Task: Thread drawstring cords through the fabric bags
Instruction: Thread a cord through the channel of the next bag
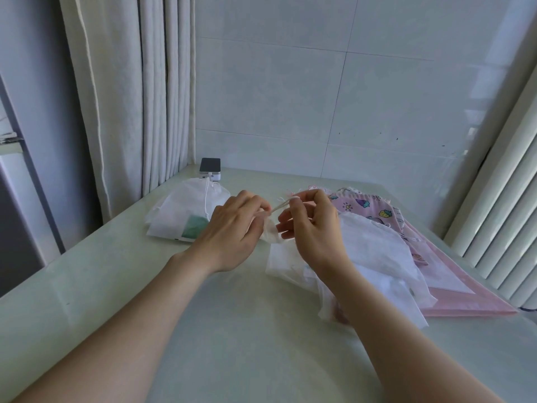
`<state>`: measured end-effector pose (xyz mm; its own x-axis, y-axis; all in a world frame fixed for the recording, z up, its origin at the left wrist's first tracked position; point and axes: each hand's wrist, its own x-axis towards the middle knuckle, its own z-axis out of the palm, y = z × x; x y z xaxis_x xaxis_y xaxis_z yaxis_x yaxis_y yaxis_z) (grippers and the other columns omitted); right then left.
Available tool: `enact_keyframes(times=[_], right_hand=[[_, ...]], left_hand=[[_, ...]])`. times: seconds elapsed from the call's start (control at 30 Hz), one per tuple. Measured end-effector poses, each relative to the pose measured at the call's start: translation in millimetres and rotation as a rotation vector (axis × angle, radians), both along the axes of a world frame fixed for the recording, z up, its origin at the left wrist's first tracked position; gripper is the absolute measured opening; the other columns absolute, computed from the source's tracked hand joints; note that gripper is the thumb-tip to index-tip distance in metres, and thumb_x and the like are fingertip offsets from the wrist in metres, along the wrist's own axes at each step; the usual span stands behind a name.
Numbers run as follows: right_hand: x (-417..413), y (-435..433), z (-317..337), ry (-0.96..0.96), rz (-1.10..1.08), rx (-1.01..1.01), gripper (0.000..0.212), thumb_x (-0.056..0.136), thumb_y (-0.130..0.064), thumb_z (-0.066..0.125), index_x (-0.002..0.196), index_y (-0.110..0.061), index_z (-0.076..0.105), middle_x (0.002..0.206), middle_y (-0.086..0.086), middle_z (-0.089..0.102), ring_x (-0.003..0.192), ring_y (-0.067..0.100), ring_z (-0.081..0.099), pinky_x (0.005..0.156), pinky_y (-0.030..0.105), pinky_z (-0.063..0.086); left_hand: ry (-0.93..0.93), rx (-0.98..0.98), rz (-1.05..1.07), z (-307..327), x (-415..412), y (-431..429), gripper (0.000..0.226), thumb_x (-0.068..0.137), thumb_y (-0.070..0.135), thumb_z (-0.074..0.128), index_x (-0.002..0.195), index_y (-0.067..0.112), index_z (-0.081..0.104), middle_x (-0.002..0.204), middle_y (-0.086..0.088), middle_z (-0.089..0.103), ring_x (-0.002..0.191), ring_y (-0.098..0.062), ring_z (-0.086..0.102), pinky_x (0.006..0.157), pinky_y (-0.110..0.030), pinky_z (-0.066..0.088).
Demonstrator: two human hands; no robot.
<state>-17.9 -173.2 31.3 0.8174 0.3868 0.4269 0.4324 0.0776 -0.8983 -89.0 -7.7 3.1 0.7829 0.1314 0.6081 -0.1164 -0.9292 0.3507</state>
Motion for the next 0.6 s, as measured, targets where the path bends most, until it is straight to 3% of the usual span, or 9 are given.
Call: enact_keyframes(times=[0.1,0.2,0.27,0.33,0.43,0.53,0.6], right_hand=[[-3.2,-0.5,2.0,-0.044,0.022,0.039,0.008,0.108,-0.016,0.048,0.104,-0.009,0.051,0.074,0.015,0.072,0.071,0.036,0.070,0.066,0.054,0.058],[-5.6,-3.1,5.9,-0.062,0.031,0.128,0.011,0.108,-0.013,0.044,0.103,-0.004,0.049,0.070,0.014,0.070,0.070,0.044,0.065,0.064,0.056,0.056],[-5.5,-5.1,7.9,-0.081,0.016,0.176,0.011,0.108,-0.012,0.044,0.104,-0.003,0.049,0.070,0.012,0.070,0.069,0.041,0.067,0.066,0.054,0.057],[-5.6,-6.0,10.0,-0.099,-0.015,0.206,0.011,0.109,-0.013,0.044,0.108,-0.006,0.052,0.073,0.011,0.072,0.072,0.031,0.071,0.071,0.050,0.060],[-8.0,-7.7,12.4,-0.087,-0.024,0.236,0.016,0.109,-0.015,0.046,0.121,-0.013,0.056,0.085,0.010,0.077,0.088,0.021,0.076,0.086,0.043,0.062],[-4.2,-6.0,5.3,-0.113,-0.058,0.124,0.034,0.098,-0.026,0.055,0.131,-0.033,0.052,0.096,-0.002,0.076,0.103,0.017,0.072,0.092,0.059,0.057],[-3.0,-3.7,0.1,-0.150,-0.075,0.024,0.047,0.089,-0.030,0.057,0.132,-0.044,0.047,0.084,-0.016,0.068,0.096,0.019,0.064,0.094,0.063,0.052]], left_hand=[[0.076,-0.121,0.045,1.3,-2.0,-5.6,0.052,0.091,0.039,0.038,0.141,0.032,0.051,0.122,0.012,0.043,0.113,-0.012,0.038,0.102,-0.035,0.030],[0.100,-0.228,0.064,3.7,-3.8,-9.0,0.058,0.080,0.051,0.038,0.132,0.030,0.056,0.128,0.010,0.038,0.122,-0.012,0.030,0.107,-0.031,0.023],[0.131,-0.321,0.054,7.4,-6.0,-10.9,0.058,0.077,0.054,0.039,0.126,0.028,0.055,0.131,0.010,0.045,0.126,-0.013,0.032,0.107,-0.031,0.026],[0.127,-0.448,0.028,13.2,-9.4,-12.5,0.043,0.081,0.047,0.046,0.117,0.025,0.054,0.118,0.008,0.056,0.114,-0.013,0.046,0.093,-0.030,0.037],[0.022,-0.554,0.038,19.4,-10.9,-11.9,0.019,0.092,0.033,0.060,0.103,0.019,0.056,0.090,0.003,0.062,0.077,-0.010,0.054,0.068,-0.028,0.041],[-0.021,-0.696,-0.007,25.1,-10.1,-12.0,0.009,0.099,0.020,0.061,0.102,0.012,0.060,0.086,-0.007,0.071,0.067,-0.006,0.063,0.067,-0.027,0.045],[-0.067,-0.814,-0.070,28.7,-10.2,-11.9,0.013,0.101,0.018,0.061,0.105,0.006,0.063,0.083,-0.012,0.074,0.069,-0.016,0.068,0.072,-0.031,0.050]])
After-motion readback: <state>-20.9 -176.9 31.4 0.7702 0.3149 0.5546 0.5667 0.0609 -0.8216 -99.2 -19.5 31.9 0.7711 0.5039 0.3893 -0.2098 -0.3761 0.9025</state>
